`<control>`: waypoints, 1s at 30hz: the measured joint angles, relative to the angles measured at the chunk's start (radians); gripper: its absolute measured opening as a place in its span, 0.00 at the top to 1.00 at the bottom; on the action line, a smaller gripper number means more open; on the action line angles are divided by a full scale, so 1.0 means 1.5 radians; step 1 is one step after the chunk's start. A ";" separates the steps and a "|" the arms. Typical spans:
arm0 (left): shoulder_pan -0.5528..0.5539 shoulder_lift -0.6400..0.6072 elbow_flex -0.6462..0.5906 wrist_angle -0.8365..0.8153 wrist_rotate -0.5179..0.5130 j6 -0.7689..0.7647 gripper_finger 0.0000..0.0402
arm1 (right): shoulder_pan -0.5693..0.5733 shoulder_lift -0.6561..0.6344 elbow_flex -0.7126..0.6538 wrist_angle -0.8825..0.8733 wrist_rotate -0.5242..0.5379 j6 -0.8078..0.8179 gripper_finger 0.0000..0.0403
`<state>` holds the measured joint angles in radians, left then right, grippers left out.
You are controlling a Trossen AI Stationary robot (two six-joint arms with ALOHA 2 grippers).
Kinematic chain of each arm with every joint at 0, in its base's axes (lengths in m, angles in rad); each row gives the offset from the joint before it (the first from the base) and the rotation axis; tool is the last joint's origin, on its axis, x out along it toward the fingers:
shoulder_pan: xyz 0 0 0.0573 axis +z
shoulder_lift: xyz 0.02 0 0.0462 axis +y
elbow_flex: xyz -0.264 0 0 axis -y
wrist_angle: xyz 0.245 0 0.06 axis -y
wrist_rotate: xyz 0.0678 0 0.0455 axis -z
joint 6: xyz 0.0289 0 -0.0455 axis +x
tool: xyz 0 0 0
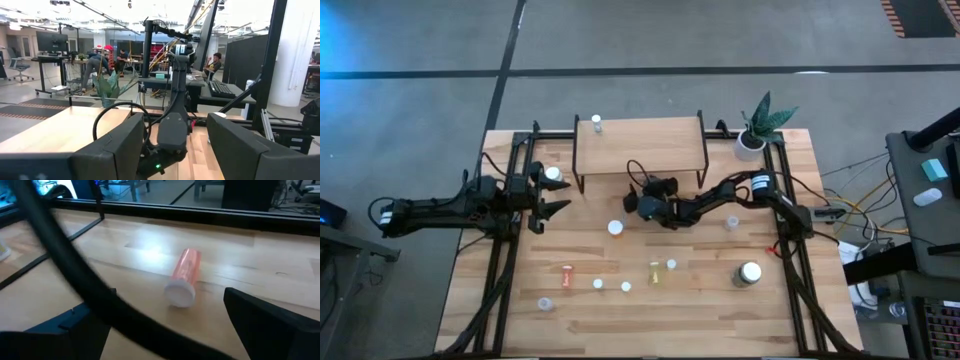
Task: Pick and place medicine bottles onto shelf by color
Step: Put the right pink medicine bottle on the shelf
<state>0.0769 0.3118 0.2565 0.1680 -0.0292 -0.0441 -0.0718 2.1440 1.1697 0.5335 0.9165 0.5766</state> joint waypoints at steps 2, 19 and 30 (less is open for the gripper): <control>0.000 0.000 0.000 0.001 0.000 0.000 0.49 | -0.005 0.015 0.016 0.000 -0.007 0.000 0.11; 0.000 0.000 0.000 -0.011 0.000 0.000 0.49 | -0.025 0.108 0.115 -0.076 0.051 0.057 0.12; 0.000 0.000 0.000 -0.020 0.000 0.000 0.49 | -0.037 0.108 0.113 -0.085 0.037 0.060 0.31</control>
<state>0.0772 0.3111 0.2565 0.1387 -0.0292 -0.0444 -0.1280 2.3066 1.3396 0.4063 0.9724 0.6665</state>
